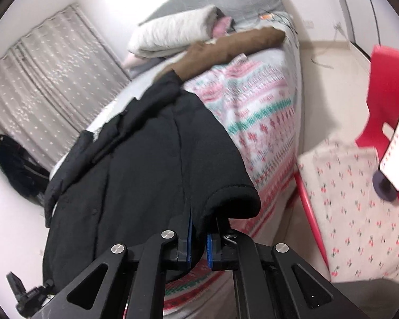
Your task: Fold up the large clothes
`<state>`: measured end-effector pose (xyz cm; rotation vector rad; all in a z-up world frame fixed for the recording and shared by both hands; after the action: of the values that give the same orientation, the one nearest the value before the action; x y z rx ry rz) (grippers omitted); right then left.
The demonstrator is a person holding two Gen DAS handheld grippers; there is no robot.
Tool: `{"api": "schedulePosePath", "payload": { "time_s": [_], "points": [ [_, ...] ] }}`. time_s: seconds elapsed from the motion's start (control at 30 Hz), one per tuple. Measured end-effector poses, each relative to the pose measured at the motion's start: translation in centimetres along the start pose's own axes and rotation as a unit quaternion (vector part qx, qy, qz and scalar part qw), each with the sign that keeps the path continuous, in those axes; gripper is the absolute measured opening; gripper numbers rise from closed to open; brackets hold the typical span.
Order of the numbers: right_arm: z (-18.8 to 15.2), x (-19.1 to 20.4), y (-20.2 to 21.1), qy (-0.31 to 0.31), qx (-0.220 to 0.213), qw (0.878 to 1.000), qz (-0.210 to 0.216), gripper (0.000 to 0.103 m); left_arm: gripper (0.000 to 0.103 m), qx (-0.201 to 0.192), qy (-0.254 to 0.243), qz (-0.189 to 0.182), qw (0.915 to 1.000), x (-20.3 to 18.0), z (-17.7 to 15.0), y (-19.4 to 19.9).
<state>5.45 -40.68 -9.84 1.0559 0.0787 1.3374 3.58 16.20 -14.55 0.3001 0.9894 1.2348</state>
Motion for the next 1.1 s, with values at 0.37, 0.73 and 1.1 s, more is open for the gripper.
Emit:
{"api": "schedulePosePath", "payload": {
  "time_s": [0.37,0.73,1.1],
  "points": [
    [2.9,3.2,2.3,-0.002,-0.033,0.996,0.087,0.006,0.005,-0.062,0.009,0.005,0.998,-3.9,5.6,3.2],
    [5.3,3.8,2.6,-0.016,-0.036,0.995,0.095,0.006,0.005,-0.099,0.045,-0.011,0.994,-4.8,8.9,4.3],
    [5.7,9.0,7.6,0.022,-0.084,0.986,0.139,0.005,0.005,-0.139,0.087,-0.024,0.9861,-2.7,10.1,7.9]
  ]
}}
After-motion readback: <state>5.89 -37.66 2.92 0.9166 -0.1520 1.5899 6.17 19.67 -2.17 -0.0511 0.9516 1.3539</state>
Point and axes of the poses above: each gripper's, at about its wrist camera, not at the fingertips, and y roughly against the way its jaws point, x to its left, z to its top, the point moved 2 cm from there along -y, roughly the way its jaws point, and after that the axes turned 6 degrees about -y, right-handed, at the moved point
